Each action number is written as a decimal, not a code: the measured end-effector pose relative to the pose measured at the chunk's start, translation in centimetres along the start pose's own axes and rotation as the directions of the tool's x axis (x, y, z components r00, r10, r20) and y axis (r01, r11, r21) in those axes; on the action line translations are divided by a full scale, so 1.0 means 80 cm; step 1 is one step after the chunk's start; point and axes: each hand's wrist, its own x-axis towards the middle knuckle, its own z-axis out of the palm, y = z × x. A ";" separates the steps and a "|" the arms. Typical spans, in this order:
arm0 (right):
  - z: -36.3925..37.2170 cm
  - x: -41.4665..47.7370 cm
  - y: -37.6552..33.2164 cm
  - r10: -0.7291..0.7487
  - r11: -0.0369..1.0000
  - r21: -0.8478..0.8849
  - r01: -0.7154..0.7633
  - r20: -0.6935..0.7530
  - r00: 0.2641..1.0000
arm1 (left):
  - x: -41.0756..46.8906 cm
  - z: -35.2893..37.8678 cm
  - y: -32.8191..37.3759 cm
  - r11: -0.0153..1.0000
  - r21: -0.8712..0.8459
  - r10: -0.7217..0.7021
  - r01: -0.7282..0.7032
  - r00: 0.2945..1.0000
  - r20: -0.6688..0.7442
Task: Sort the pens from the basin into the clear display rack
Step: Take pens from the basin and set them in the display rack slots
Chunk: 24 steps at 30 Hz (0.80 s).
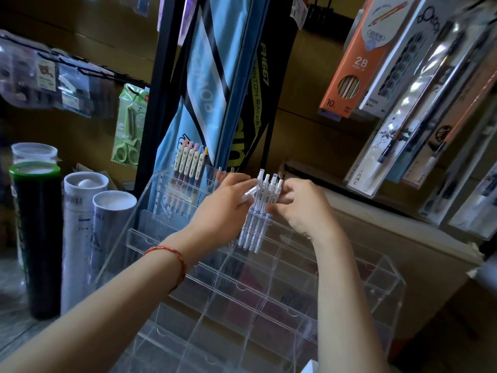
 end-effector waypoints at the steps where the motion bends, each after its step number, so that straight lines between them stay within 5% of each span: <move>1: 0.000 -0.001 -0.002 -0.007 1.000 -0.023 0.007 0.006 1.000 | -0.001 -0.001 0.001 1.000 -0.024 -0.005 0.004 0.998 -0.064; 4: -0.005 -0.008 -0.006 -0.037 0.999 -0.020 0.036 -0.053 0.998 | 0.001 -0.015 0.009 0.991 -0.135 -0.062 0.023 0.953 -0.296; 7: -0.026 -0.018 -0.022 -0.128 0.965 0.183 0.185 -0.285 0.950 | 0.009 -0.038 0.021 0.849 -0.506 -0.221 0.153 0.972 -0.076; 9: -0.035 -0.026 -0.039 -0.178 0.906 0.335 0.260 -0.257 0.950 | 0.010 -0.047 0.031 0.757 -0.604 -0.243 0.249 0.966 0.093; 12: -0.026 -0.035 -0.063 -0.247 0.837 0.478 0.268 -0.108 0.963 | 0.003 -0.040 0.050 0.836 -0.524 -0.091 0.160 0.984 0.155; 14: -0.015 -0.034 -0.068 -0.266 0.838 0.455 0.300 -0.139 0.954 | -0.001 -0.030 0.061 0.863 -0.498 -0.018 0.089 0.989 0.146; 18: -0.018 -0.028 -0.054 -0.172 0.815 0.510 0.276 -0.243 0.955 | -0.005 -0.027 0.067 0.820 -0.544 -0.087 0.175 0.979 0.185; 24: -0.026 -0.028 -0.037 0.080 0.571 0.803 0.168 -0.259 0.963 | -0.008 -0.031 0.070 0.860 -0.432 -0.112 0.273 0.925 0.362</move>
